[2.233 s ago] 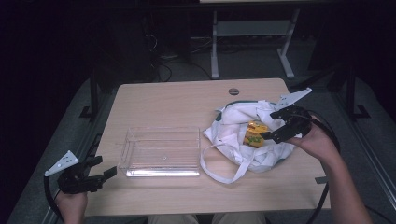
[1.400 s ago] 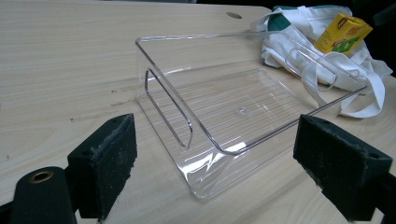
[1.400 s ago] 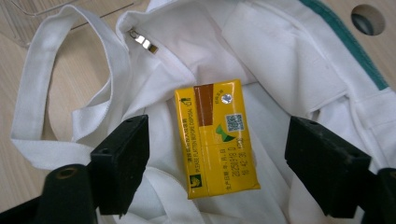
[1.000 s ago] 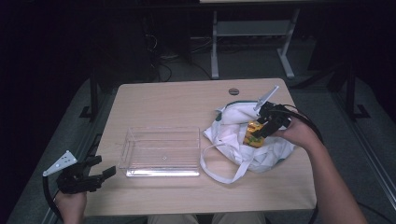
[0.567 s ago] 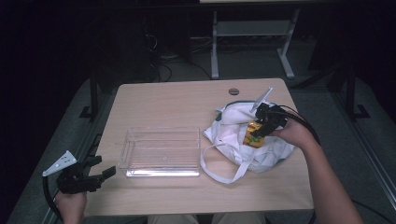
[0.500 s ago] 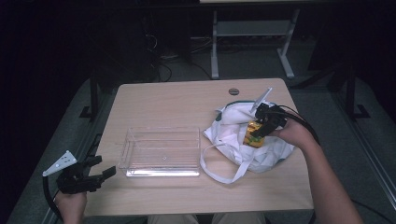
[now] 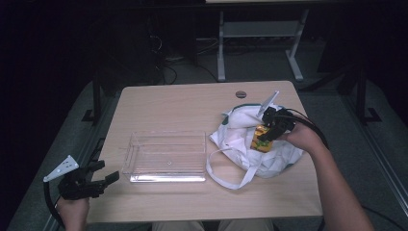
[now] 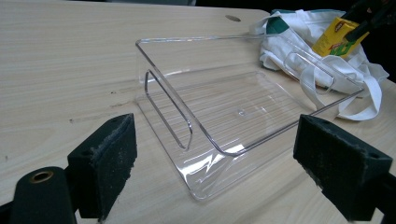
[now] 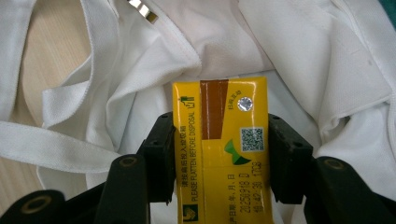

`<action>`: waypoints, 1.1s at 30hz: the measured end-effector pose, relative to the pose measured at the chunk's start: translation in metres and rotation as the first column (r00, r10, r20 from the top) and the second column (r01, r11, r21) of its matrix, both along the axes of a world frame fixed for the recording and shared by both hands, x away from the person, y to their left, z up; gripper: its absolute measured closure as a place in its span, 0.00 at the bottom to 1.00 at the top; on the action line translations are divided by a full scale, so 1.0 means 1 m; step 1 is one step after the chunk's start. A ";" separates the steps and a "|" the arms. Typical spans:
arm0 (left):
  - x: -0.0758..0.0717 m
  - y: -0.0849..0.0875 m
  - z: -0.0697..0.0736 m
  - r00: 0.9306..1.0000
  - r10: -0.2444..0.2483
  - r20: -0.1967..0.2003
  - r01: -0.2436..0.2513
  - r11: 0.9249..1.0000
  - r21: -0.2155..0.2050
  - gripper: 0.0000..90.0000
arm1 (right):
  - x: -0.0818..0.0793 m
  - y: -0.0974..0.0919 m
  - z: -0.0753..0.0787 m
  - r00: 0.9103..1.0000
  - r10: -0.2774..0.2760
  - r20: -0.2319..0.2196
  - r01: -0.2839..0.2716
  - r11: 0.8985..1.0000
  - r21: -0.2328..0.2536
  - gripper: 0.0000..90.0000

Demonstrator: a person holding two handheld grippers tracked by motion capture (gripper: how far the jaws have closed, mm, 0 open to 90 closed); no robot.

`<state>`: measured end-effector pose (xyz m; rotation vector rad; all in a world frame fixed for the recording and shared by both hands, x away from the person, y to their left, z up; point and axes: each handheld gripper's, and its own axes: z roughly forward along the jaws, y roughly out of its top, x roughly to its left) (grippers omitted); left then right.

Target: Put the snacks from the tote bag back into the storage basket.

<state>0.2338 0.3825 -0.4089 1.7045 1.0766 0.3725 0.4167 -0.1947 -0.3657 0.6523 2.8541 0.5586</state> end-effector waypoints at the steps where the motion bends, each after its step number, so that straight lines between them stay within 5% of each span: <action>1: 0.000 0.000 0.000 1.000 0.002 0.000 -0.002 1.000 -0.001 0.14 | 0.000 0.000 0.000 1.000 0.003 0.001 -0.003 1.000 -0.001 0.56; 21: -0.001 0.001 0.000 1.000 0.005 0.000 -0.005 1.000 -0.003 0.14 | 0.007 0.004 0.005 0.998 -0.030 -0.058 0.029 0.999 -0.029 0.58; 33: 0.000 0.001 0.000 1.000 0.005 -0.002 -0.005 1.000 -0.006 0.14 | 0.002 0.002 0.028 0.999 -0.031 -0.016 0.031 0.999 0.014 0.58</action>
